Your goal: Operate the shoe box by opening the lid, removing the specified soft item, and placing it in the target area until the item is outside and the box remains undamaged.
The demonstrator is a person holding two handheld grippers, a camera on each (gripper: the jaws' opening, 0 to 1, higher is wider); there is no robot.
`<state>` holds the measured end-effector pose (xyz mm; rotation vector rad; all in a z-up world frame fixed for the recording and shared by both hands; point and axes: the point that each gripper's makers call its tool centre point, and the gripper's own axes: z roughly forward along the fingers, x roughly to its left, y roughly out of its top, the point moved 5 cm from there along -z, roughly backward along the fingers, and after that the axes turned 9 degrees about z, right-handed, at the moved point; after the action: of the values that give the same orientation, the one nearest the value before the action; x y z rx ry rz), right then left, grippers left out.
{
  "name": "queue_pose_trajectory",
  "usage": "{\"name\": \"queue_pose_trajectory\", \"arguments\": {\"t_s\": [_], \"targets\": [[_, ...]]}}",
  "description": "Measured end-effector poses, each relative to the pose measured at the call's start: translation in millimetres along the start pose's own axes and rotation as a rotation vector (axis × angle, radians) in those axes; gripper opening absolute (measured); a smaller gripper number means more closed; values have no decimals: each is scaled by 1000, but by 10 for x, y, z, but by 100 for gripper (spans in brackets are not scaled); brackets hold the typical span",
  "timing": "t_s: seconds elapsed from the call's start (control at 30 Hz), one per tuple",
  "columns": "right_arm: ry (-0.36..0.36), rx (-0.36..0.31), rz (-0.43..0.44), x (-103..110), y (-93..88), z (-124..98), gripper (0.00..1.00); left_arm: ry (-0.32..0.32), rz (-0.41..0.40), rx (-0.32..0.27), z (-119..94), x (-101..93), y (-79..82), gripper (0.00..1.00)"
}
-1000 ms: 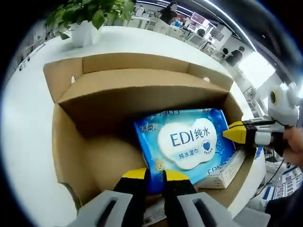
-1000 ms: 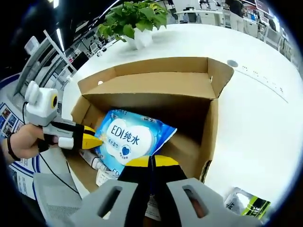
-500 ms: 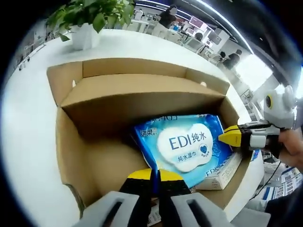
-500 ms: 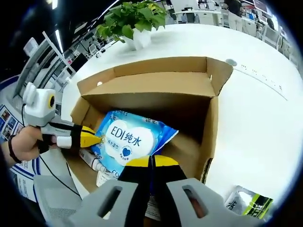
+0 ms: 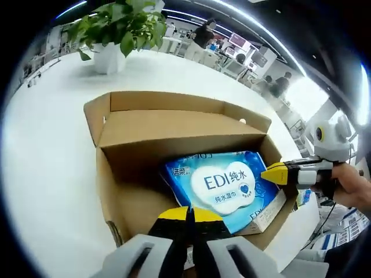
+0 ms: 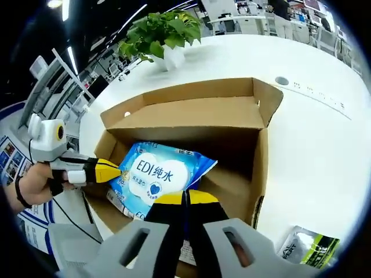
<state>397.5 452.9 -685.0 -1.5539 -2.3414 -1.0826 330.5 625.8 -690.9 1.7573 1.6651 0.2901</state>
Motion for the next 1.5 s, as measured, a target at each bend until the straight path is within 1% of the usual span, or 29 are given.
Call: {"name": "queue_pose_trajectory", "arguments": {"t_s": [0.07,0.2,0.57,0.73,0.97,1.13,1.33,1.4,1.5], "targets": [[4,-7,-5,16,25,-21,0,-2,9,2,-11,-6,3,0],[10,-23,-11,61,73,-87,0,-2,4,-16,-74,-20,39,0],[36,-70,-28,232,186,-300,0,10,38,-76,-315,-49,246,0],[40,-91,-35,274,256,-374,0,16,53,-99,-412,-99,336,0],[42,-104,-40,287,253,-484,0,15,80,-120,-498,-193,421,0],[33,-117,-41,259,255,-578,0,6,95,-124,-502,-288,455,0],[20,-137,-34,155,220,-729,0,-11,113,-126,-457,-413,504,0],[10,-146,-23,101,194,-787,0,-22,109,-127,-414,-486,517,0],[-7,-162,1,59,91,-938,0,-44,115,-121,-351,-619,535,0]]}}
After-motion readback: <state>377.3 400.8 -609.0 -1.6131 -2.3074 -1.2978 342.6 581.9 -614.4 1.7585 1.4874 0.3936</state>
